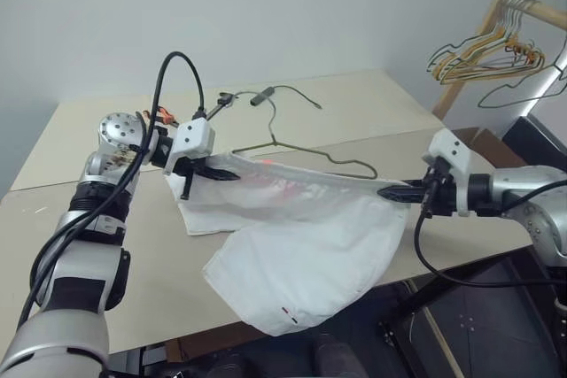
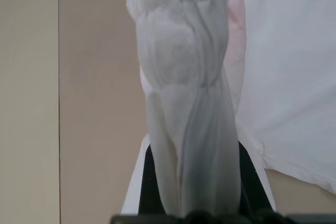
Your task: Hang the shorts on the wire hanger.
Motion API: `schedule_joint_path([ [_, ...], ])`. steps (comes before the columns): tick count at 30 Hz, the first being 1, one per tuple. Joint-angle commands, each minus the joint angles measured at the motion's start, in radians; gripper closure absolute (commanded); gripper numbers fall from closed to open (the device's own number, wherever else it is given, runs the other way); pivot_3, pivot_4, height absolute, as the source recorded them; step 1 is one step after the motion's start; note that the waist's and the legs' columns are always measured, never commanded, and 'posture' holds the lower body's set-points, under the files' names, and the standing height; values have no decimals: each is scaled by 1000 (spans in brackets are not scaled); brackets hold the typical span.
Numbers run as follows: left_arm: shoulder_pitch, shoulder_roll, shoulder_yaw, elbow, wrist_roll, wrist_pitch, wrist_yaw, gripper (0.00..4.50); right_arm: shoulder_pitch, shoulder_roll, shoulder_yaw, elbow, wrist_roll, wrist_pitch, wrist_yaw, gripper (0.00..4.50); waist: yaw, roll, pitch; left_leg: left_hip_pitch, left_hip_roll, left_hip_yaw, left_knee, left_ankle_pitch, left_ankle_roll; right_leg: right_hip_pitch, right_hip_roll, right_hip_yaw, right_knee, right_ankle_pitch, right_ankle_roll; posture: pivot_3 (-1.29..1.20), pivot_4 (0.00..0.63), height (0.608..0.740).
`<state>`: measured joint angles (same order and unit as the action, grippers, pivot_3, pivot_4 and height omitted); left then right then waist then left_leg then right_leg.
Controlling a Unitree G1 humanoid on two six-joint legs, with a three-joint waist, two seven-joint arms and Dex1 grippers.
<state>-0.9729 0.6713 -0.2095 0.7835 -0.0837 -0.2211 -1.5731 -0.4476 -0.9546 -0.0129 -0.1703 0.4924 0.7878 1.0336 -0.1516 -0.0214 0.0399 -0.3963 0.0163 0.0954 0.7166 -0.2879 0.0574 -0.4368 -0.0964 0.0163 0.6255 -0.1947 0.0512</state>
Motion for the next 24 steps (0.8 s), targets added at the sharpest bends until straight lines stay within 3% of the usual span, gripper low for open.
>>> schedule_joint_path([
  [1,-7,66,-15,33,89,-33,50,4500,-17,-52,-44,24,-26,-7,-2,4469,0,0,0,0,0,0,0,0,0,0,0,0,0,0,0,-176,0,740],
  [7,-6,64,-40,56,133,-65,100,4500,-23,-63,-42,26,-34,-14,6,4469,0,0,0,0,0,0,0,0,0,0,0,0,0,0,0,-179,0,740],
  [18,5,25,47,57,-24,-91,34,4500,2,-68,7,42,-91,-57,-17,4469,0,0,0,0,0,0,0,0,0,0,0,0,0,0,0,-175,0,740],
  [24,16,49,27,45,-34,-86,-39,4500,1,-70,3,52,-90,-57,-14,4469,0,0,0,0,0,0,0,0,0,0,0,0,0,0,0,-175,0,740],
])
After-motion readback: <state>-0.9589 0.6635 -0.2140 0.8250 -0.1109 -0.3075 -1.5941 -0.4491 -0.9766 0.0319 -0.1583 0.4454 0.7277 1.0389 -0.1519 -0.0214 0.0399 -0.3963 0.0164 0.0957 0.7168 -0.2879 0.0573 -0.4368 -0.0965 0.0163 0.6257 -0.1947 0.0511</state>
